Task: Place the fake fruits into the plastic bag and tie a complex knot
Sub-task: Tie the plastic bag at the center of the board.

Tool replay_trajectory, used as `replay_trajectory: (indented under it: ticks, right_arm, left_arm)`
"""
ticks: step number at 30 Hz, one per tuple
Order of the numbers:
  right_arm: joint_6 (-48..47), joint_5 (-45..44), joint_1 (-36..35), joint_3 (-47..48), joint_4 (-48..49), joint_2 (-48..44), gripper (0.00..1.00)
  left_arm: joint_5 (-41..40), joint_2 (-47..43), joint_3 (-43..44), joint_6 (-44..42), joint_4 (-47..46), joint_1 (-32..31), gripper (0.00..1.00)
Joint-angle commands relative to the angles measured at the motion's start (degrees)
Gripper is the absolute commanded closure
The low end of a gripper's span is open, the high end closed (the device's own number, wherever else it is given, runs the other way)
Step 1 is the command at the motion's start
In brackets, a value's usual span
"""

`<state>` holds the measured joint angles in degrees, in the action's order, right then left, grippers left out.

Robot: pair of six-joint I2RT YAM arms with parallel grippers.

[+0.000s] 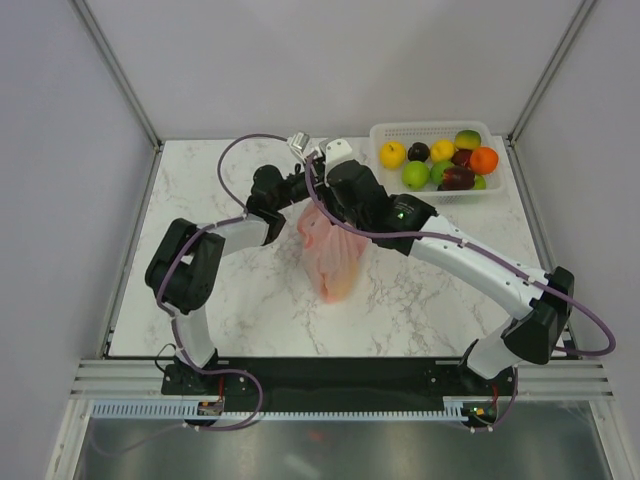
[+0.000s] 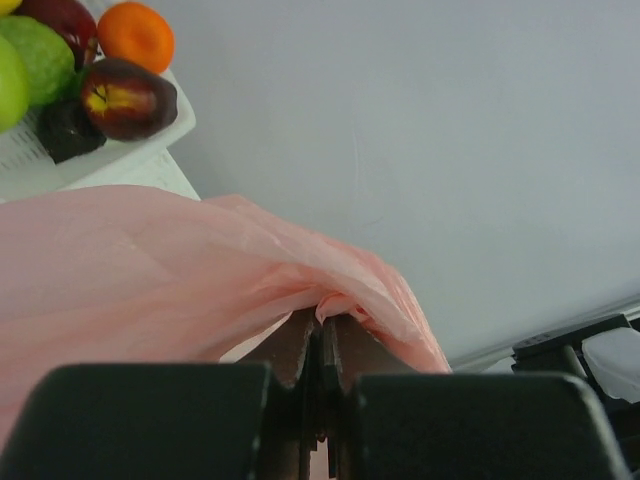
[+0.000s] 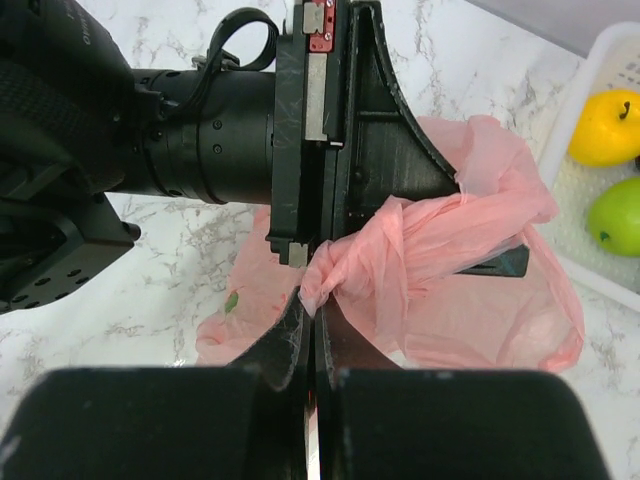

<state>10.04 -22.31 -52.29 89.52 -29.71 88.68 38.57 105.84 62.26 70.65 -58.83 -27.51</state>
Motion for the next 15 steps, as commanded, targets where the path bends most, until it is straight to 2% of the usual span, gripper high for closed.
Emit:
replay_trajectory:
  ticks: [1, 9, 15]
  right_arm:
    - [3.1, -3.6, -0.4, 0.8, -3.3, -1.3, 1.0]
    - [1.4, -6.0, -0.4, -4.3, -1.5, -3.5, 1.0]
    - [1.4, -2.2, -0.4, -5.3, -1.6, -4.7, 1.0]
  left_arm:
    - [8.4, 2.8, 3.1, 6.2, -1.2, -0.4, 0.97]
    - [12.1, 1.6, 1.9, 4.2, 7.5, -2.5, 0.97]
    - [14.1, 2.9, 3.6, 4.4, 7.1, -4.5, 0.96]
